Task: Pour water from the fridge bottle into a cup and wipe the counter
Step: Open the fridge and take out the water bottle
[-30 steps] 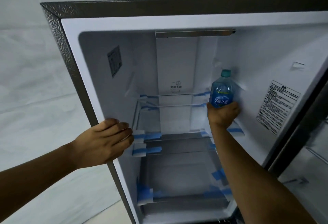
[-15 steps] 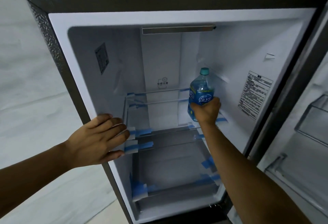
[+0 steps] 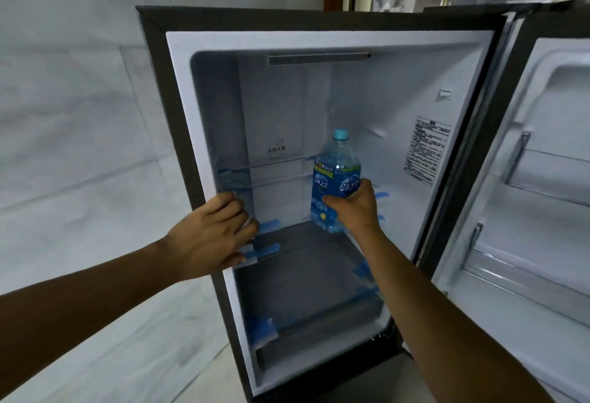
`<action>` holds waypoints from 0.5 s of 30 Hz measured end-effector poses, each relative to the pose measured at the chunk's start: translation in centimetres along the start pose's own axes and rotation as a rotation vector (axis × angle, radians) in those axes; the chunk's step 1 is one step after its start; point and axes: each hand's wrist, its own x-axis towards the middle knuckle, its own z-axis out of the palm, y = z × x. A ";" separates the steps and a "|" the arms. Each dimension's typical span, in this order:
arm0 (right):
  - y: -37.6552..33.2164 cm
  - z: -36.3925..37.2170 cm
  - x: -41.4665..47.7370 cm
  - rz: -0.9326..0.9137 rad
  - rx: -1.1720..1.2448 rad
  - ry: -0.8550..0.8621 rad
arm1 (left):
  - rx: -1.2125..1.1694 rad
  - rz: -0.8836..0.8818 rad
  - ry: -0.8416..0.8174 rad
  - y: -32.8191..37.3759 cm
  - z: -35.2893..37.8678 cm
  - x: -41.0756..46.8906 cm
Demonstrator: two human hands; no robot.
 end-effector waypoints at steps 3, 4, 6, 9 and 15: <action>-0.5 -0.4 -2.8 0.052 0.061 -0.017 | -0.013 0.014 -0.019 0.0 0.1 0.1; -0.6 -0.6 -3.6 0.076 0.075 -0.020 | -0.019 0.017 -0.019 -0.1 0.1 0.1; -1.3 -1.1 -5.4 0.091 0.105 -0.028 | -0.026 0.029 -0.014 -0.2 0.0 0.1; -2.5 -2.2 -8.0 0.096 0.126 -0.030 | -0.033 0.026 0.002 -0.2 -0.1 0.1; -4.6 -4.6 -12.4 0.085 0.182 -0.069 | -0.349 -0.162 0.054 2.1 -3.1 0.8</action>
